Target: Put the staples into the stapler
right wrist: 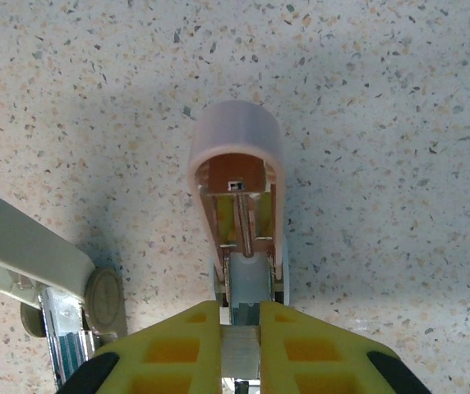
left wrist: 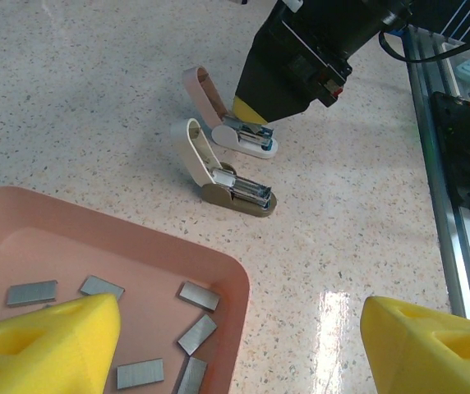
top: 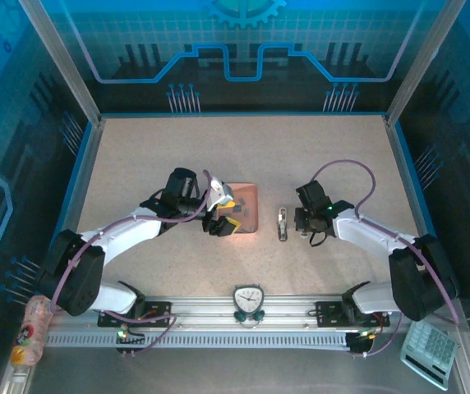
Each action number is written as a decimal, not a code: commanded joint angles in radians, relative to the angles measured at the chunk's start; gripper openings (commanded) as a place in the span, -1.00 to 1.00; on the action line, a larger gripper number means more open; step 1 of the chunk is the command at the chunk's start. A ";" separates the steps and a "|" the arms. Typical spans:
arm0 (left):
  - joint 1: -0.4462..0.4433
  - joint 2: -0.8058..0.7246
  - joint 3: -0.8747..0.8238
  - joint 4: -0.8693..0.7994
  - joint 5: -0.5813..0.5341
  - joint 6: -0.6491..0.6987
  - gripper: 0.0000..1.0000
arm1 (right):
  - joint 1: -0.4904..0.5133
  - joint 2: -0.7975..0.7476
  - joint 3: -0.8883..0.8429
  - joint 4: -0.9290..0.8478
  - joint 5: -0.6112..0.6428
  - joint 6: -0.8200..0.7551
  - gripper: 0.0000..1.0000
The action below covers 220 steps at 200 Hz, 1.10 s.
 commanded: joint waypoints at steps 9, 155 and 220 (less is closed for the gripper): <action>-0.010 0.001 0.028 -0.017 0.002 0.020 0.57 | 0.017 0.007 -0.014 0.011 0.033 -0.011 -0.69; -0.018 0.012 0.033 -0.025 0.001 0.024 0.56 | 0.025 -0.084 -0.052 0.045 0.039 -0.063 -0.69; -0.020 0.012 0.033 -0.027 0.002 0.026 0.56 | 0.016 -0.053 -0.043 -0.002 0.044 -0.082 -0.69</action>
